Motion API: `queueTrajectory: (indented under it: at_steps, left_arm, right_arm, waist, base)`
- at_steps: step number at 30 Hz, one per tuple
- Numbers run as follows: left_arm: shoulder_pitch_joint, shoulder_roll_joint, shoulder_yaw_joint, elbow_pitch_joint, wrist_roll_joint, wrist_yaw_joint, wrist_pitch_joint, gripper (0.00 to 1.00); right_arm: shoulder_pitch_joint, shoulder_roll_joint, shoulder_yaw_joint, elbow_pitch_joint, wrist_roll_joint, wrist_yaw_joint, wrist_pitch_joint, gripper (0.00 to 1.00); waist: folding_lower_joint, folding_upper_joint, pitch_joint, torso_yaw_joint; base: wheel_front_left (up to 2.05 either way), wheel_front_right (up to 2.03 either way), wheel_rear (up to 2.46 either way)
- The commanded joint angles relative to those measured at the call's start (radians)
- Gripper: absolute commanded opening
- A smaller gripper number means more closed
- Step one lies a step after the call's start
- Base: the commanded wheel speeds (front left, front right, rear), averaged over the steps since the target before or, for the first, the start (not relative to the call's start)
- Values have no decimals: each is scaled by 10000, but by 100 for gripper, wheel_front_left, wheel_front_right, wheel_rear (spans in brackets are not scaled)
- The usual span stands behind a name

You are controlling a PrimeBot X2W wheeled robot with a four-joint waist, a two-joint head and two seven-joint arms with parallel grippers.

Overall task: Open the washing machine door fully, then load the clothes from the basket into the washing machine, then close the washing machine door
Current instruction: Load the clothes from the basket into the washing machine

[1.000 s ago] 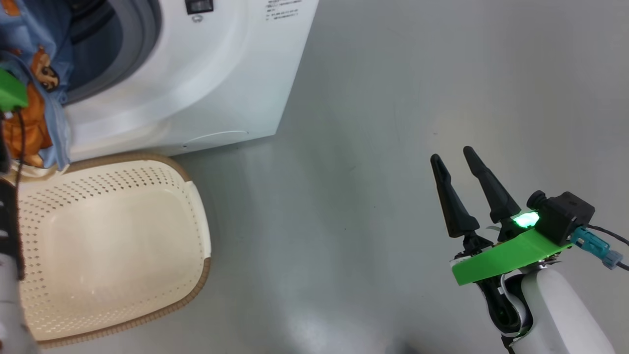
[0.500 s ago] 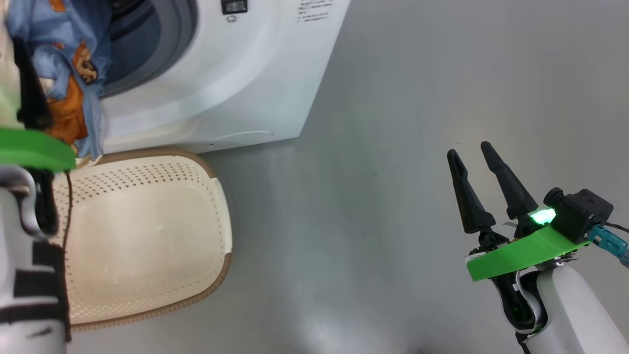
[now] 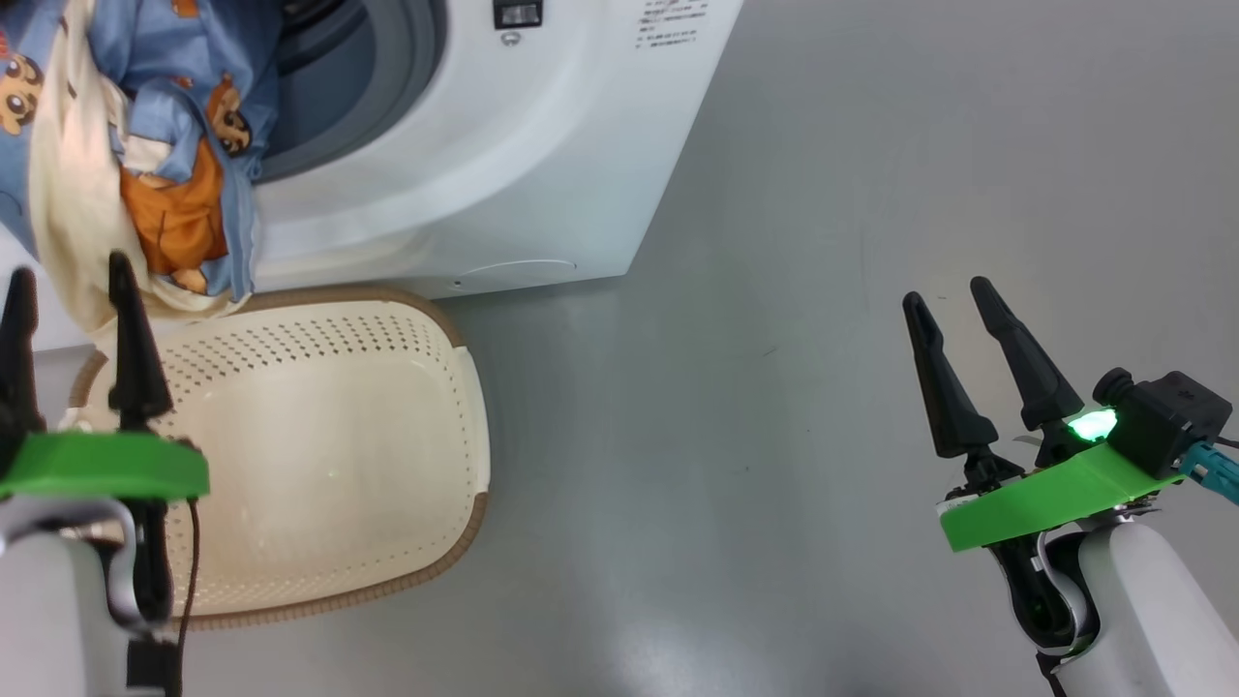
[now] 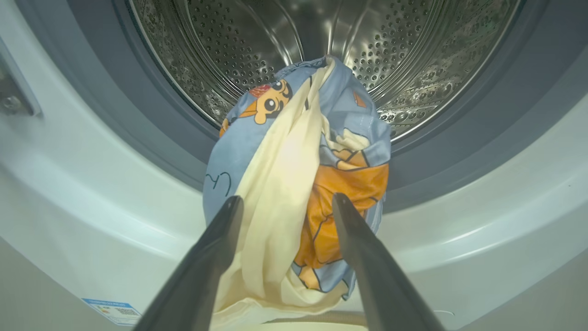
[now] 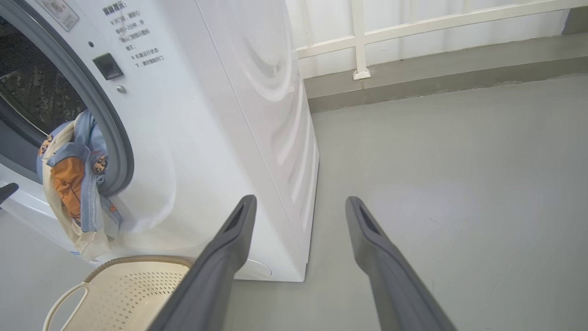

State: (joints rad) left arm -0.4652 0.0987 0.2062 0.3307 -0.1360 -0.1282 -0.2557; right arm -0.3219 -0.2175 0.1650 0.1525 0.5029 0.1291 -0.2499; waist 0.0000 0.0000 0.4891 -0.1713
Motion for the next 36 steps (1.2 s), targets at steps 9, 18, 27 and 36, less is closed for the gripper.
queueTrajectory:
  at_steps: [9, 18, 27, 36]
  left_arm:
    - [1859, -220, 736, -1662, 109, -23, -61, 100]
    - [3045, -447, 570, -2766, 39, -18, -61, 100]
    - [3158, -479, 512, -2967, -124, 73, -61, 100]
    - [2657, -482, 427, -2348, -218, 67, -61, 100]
  right_arm:
    - [296, -217, 103, -225, -46, 16, -119, 100]
    - [222, -271, 91, -201, -21, 16, -119, 100]
    - [212, -258, 72, -201, -10, 16, -119, 100]
    - [187, -175, 33, -233, -36, 16, -119, 100]
  waist:
    - [0, 0, -59, 142]
    - [0, 0, -21, 135]
    - [0, 0, 13, 151]
    - [0, 0, 112, 186]
  base:
    - [0, 0, 0]
    - [0, 0, 0]
    - [0, 0, 0]
    - [0, 0, 0]
